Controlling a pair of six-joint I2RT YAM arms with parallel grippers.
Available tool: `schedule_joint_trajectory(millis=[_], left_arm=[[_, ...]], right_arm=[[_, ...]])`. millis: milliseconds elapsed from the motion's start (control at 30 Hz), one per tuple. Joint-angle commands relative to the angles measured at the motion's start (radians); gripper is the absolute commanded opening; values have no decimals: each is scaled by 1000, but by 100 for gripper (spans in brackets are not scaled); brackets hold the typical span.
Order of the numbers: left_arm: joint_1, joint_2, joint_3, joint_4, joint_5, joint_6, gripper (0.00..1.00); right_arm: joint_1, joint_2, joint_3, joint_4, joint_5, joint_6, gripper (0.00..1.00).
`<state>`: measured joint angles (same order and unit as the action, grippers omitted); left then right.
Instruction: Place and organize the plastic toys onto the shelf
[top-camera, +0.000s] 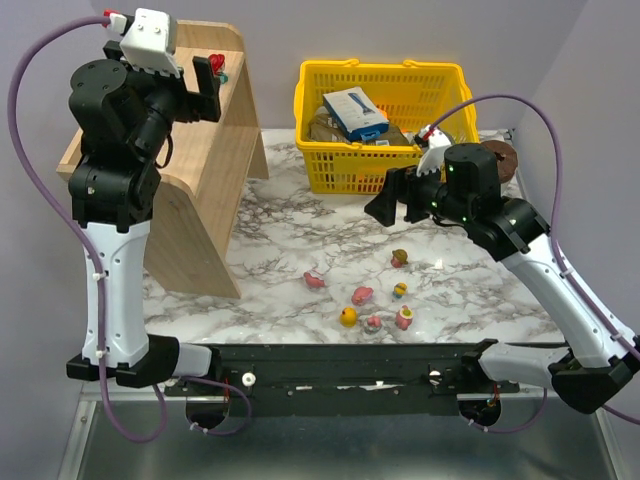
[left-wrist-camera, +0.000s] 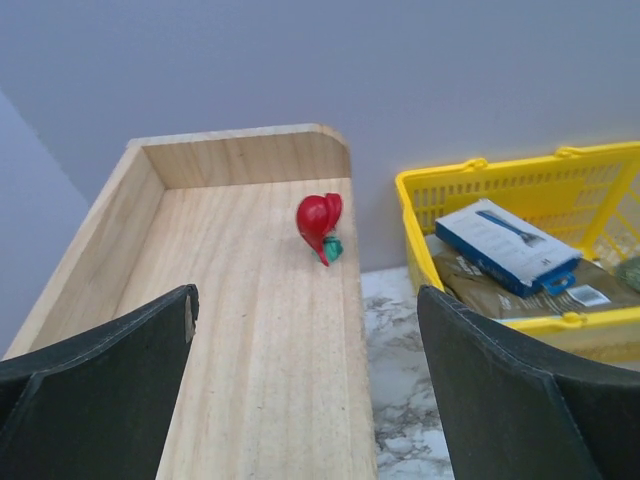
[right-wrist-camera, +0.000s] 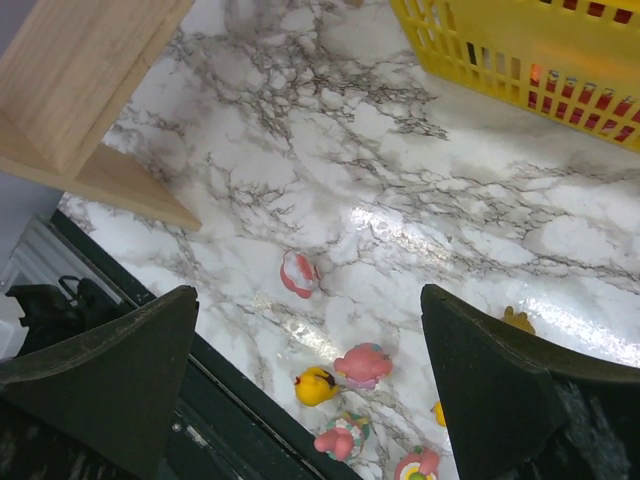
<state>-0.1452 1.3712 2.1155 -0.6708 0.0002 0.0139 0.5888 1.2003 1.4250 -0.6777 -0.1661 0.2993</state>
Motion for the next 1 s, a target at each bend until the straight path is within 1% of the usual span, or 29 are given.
schedule_joint_trajectory(millis=[0, 33, 67, 133, 167, 200, 267, 300, 333, 400, 433, 467, 500, 533, 567, 600, 667, 700, 800, 867, 967], left_arm=[[1, -49, 9, -91, 263, -37, 99], [-7, -58, -3, -89, 343, -75, 99], [-19, -78, -32, -88, 365, -89, 99], [-117, -90, -61, -104, 374, -71, 99], [-170, -89, -78, -114, 294, -48, 99], [-292, -86, -86, -140, 240, -26, 99], [-370, -60, -97, -165, 140, -20, 99], [-398, -51, -100, -193, 126, -19, 99], [-454, -46, -109, -197, 107, -20, 98], [-508, -52, -178, -172, 45, -55, 98], [-561, -60, -210, -158, 40, -69, 98], [-588, -76, -277, -139, 28, -89, 97], [-617, -86, -313, -98, -15, -139, 97], [-643, -89, -346, -76, -23, -166, 97], [-695, -93, -408, -56, -32, -186, 96], [-720, -93, -439, -18, -51, -230, 96], [-773, -83, -514, 14, -88, -261, 95], [-784, -77, -531, 36, -95, -276, 95], [-806, -51, -588, 72, -101, -321, 93], [-809, -41, -620, 89, -89, -338, 93], [-811, -31, -653, 120, -83, -342, 93]], right_arm=[[-4, -24, -20, -34, 97, 18, 100], [-4, -28, -21, -42, 106, 26, 100], [-4, -30, -24, -49, 112, 29, 100], [-6, -33, -37, -52, 125, 46, 100], [-4, -34, -40, -57, 126, 55, 100], [-6, -34, -46, -60, 123, 64, 100], [-6, -38, -52, -63, 120, 90, 100], [-6, -41, -58, -63, 123, 98, 100], [-6, -44, -67, -63, 131, 113, 100], [-6, -60, -81, -69, 154, 127, 100], [-6, -67, -99, -72, 161, 139, 100], [-6, -73, -107, -80, 172, 149, 100], [-6, -82, -115, -85, 209, 155, 100], [-6, -87, -126, -89, 221, 167, 100], [-7, -91, -145, -100, 235, 178, 100], [-7, -94, -161, -108, 270, 190, 99], [-9, -107, -214, -117, 302, 222, 99], [-10, -110, -234, -118, 339, 234, 98], [-15, -117, -322, -114, 382, 271, 96], [-27, -117, -363, -83, 378, 282, 94], [-44, -111, -440, -25, 356, 282, 86]])
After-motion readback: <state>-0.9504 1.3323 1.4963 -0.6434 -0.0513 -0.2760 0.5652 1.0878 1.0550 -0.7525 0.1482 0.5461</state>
